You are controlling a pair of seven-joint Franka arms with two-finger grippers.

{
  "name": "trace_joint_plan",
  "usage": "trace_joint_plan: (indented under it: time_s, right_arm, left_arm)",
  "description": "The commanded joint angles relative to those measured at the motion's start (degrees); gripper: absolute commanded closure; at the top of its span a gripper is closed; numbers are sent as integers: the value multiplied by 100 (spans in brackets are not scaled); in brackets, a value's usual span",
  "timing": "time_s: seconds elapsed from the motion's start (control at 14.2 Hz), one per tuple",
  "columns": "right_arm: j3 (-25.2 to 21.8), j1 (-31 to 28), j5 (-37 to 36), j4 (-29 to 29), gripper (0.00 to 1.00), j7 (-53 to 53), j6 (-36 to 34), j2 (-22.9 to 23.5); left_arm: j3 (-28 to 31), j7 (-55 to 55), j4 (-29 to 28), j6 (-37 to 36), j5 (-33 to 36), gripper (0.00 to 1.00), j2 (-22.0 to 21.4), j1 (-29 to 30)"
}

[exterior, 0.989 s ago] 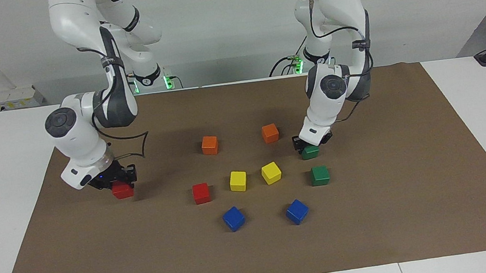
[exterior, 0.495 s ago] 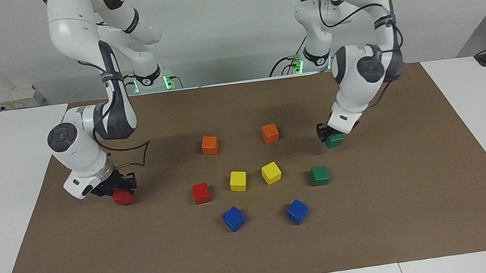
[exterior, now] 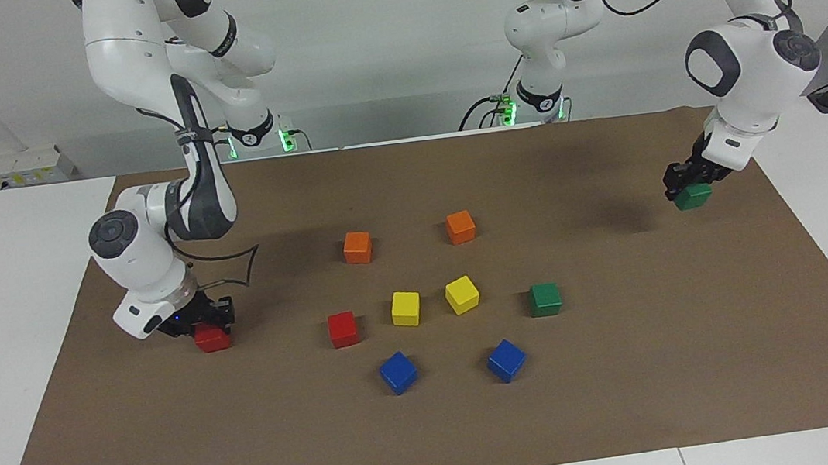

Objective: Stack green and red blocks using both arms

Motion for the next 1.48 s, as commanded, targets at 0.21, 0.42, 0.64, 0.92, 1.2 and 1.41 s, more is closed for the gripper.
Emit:
trace_joint_plan:
  time_s: [0.21,0.42,0.64,0.92,1.2,1.41]
  right_arm:
    - [46,-9,-24,648,0,11,-943,-217]
    - [54,262,-50,1649,0,386,-2033,-244]
    - [54,1087,-68,2101,0,1694,-2319,-139]
    - [63,1915,-51,2093,0,2892,-1749,106]
    - [72,2012,-51,2040,0,3061,-1221,502]
    - [63,2021,-59,1865,0,3061,-843,643]
  left_arm:
    - [-101,245,-431,1307,123,100,718,113]
    - [-101,281,-388,1546,334,100,991,122]
    - [-101,298,-361,1555,343,100,1053,122]
    - [-101,624,-317,1485,343,0,1035,131]
    - [-101,615,471,110,343,0,834,43]
    - [-171,545,1569,-1140,343,0,842,-114]
